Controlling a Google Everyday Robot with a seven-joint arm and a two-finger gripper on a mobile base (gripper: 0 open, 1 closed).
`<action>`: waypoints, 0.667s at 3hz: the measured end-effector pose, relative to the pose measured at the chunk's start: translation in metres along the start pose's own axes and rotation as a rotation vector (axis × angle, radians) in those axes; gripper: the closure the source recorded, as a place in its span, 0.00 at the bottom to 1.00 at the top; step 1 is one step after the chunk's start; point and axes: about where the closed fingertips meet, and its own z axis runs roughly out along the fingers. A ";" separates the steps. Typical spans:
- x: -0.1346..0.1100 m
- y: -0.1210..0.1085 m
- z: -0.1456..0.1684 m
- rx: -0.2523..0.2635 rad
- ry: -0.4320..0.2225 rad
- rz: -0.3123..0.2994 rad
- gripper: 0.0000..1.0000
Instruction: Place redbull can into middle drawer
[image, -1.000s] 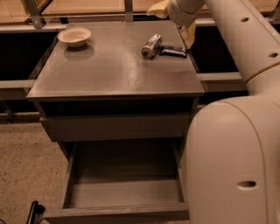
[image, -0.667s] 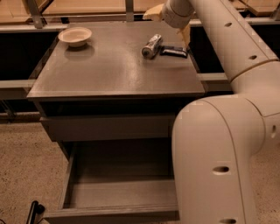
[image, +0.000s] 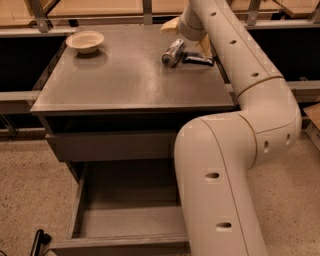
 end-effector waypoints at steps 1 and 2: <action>-0.001 -0.001 0.015 -0.015 0.002 -0.014 0.25; -0.006 -0.004 0.025 -0.023 -0.008 -0.029 0.36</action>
Offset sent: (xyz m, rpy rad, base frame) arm 0.0457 0.0113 -0.0062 -0.0441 0.0183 0.0289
